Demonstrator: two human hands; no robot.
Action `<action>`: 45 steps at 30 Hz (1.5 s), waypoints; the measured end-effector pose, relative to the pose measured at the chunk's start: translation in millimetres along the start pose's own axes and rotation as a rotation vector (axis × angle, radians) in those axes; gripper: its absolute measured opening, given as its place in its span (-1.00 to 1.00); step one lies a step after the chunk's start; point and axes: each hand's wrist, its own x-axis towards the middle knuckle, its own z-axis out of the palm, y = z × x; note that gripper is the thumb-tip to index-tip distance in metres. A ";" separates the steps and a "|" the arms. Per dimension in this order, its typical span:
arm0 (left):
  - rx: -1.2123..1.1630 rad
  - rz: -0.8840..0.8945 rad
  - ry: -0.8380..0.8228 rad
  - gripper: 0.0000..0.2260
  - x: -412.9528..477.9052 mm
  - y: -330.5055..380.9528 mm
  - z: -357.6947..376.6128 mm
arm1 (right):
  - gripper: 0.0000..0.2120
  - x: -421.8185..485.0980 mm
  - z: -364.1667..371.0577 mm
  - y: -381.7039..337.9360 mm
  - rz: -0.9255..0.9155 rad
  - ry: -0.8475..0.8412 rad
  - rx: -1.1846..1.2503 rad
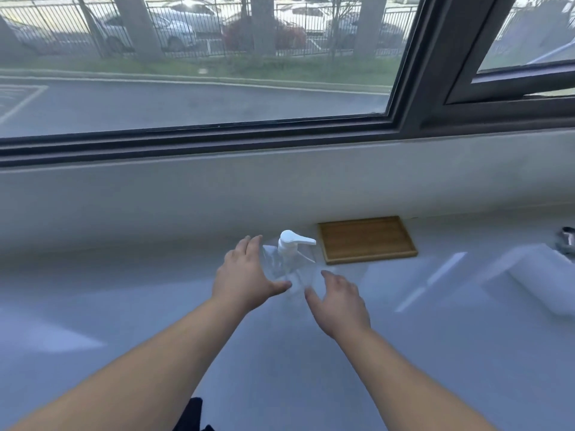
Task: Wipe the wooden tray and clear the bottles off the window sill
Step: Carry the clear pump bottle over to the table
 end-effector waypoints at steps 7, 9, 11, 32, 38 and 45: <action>-0.062 -0.039 -0.031 0.14 27.4 13.9 31.1 | -0.44 41.4 27.3 18.0 0.087 -0.189 0.295; -0.095 -0.063 -0.017 0.11 28.9 18.3 35.2 | -0.47 47.9 31.0 16.8 0.115 -0.225 0.403; -0.114 -0.086 -0.009 0.08 28.7 22.1 36.8 | -0.52 50.8 32.7 13.3 0.128 -0.251 0.482; -0.265 -0.415 0.364 -0.02 -155.4 -165.7 -109.6 | -0.61 -85.5 78.9 -202.7 -0.209 -0.553 0.540; -0.293 -0.574 0.480 -0.01 -283.9 -272.4 -148.3 | -0.76 -210.1 136.4 -293.8 -0.357 -0.669 0.460; -0.265 -0.762 0.581 0.09 -455.5 -388.2 -174.2 | -0.75 -378.1 213.4 -378.5 -0.494 -0.857 0.365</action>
